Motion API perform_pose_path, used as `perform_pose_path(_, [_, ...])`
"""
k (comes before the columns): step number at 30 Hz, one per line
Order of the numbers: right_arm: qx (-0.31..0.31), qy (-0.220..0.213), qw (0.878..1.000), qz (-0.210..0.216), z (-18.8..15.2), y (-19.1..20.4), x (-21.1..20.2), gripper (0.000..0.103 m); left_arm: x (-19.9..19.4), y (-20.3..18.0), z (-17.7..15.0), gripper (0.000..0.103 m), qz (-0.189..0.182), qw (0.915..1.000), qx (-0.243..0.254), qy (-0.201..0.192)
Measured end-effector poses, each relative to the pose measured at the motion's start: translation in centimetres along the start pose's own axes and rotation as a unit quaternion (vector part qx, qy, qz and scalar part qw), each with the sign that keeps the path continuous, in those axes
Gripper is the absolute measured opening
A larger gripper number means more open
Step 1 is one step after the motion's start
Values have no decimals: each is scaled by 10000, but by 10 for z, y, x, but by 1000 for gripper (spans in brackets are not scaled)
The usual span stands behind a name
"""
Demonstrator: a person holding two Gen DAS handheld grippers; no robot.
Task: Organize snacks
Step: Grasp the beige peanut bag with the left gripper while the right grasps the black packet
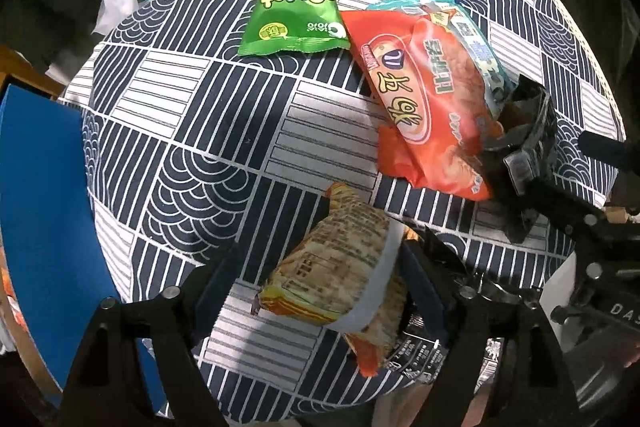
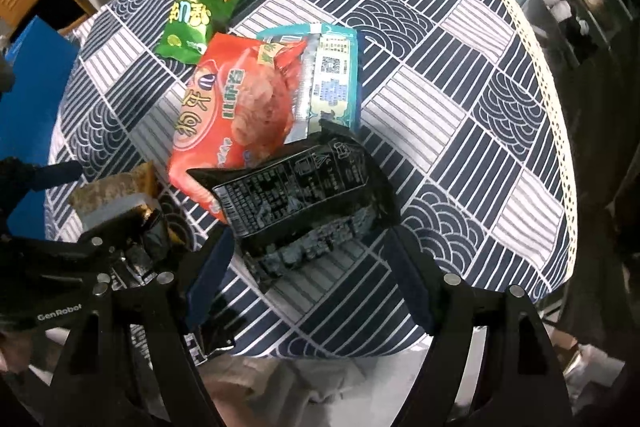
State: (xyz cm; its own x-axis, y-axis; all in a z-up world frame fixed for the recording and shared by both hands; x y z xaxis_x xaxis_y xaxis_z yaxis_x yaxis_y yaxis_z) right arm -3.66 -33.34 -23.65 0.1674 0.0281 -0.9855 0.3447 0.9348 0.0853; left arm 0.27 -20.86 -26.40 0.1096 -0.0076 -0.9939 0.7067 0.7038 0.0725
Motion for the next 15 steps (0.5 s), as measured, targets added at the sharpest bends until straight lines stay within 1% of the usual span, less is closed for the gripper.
perform_pose_path(1, [-17,6,10000,-12,0,0,2,79,1,1,1,89,24,10000,-9,-11])
perform_pose_path(3, [-65,20,10000,-46,1,2,7,79,3,4,1,90,-26,10000,-4,-51])
perform_pose_path(7, [-180,52,9998,-83,4,6,17,79,7,11,0,90,-201,9997,-43,-128])
perform_pose_path(9, [-251,69,9996,-102,6,9,22,79,7,12,-1,87,-260,9995,-14,-176])
perform_pose_path(11, [-315,84,9994,-141,9,11,28,80,7,12,-1,80,-344,9992,34,-200])
perform_pose_path(12, [-355,86,9992,-178,10,11,31,80,6,12,-2,78,-362,9991,59,-205])
perform_pose_path(14, [-418,136,9988,-222,14,13,38,80,4,10,-3,67,-385,9990,141,-204])
perform_pose_path(15, [-435,148,9986,-244,15,13,41,80,4,11,-3,65,-381,9989,165,-200])
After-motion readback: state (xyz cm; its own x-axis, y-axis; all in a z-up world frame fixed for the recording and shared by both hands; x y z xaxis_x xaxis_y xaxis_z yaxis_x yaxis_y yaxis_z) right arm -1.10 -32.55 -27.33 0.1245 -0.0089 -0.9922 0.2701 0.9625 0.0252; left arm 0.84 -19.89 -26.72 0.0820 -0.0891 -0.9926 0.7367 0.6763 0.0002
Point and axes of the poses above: each gripper's, at about its wrist camera, not at the fingertips, and x roughly the way its jaws point, y to its left, z to its top, the point moved 6 cm from there along x, roughly the way its jaws point, and after that the axes turned 14 degrees about x, right-handed, at the moved point
